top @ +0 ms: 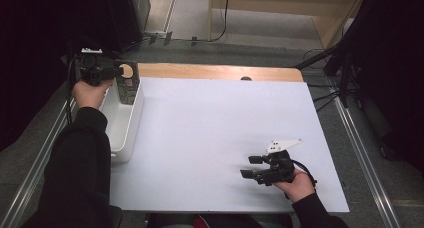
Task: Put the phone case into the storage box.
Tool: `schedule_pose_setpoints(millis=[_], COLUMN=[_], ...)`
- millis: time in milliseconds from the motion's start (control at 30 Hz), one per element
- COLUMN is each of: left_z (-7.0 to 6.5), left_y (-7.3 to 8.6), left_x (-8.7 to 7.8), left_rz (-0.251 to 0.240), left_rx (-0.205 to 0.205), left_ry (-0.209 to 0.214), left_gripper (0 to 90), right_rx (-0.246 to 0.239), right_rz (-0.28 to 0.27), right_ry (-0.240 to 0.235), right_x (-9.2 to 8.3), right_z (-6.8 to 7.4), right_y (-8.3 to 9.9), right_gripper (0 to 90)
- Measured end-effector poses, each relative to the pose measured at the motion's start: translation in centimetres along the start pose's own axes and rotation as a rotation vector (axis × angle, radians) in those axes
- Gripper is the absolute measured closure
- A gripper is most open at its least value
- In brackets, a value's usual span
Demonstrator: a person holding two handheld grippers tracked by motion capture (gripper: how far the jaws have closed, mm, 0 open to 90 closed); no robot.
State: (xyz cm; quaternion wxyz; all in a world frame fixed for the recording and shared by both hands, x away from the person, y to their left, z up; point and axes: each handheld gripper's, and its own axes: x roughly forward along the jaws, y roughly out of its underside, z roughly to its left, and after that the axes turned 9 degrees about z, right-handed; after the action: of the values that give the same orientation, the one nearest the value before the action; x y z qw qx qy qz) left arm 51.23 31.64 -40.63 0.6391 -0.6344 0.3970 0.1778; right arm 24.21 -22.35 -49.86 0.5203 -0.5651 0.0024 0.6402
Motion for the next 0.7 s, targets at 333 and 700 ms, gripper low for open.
schedule_pose_setpoints(millis=[333,700], left_z=[-0.3,-1.0], left_y=[-0.3,-0.3], left_x=[-1.7,-4.1], left_rz=[0.021,0.062], left_rx=[0.003,0.026], left_ry=[0.043,0.121], left_gripper=[40.9,35.2], right_rx=[-0.001,-0.01], right_rz=[0.002,0.007], right_ry=[-0.001,-0.008], right_x=[0.1,0.5], right_z=[-0.1,-0.4], right_y=[-0.3,-1.0], right_gripper=[30.6,30.5])
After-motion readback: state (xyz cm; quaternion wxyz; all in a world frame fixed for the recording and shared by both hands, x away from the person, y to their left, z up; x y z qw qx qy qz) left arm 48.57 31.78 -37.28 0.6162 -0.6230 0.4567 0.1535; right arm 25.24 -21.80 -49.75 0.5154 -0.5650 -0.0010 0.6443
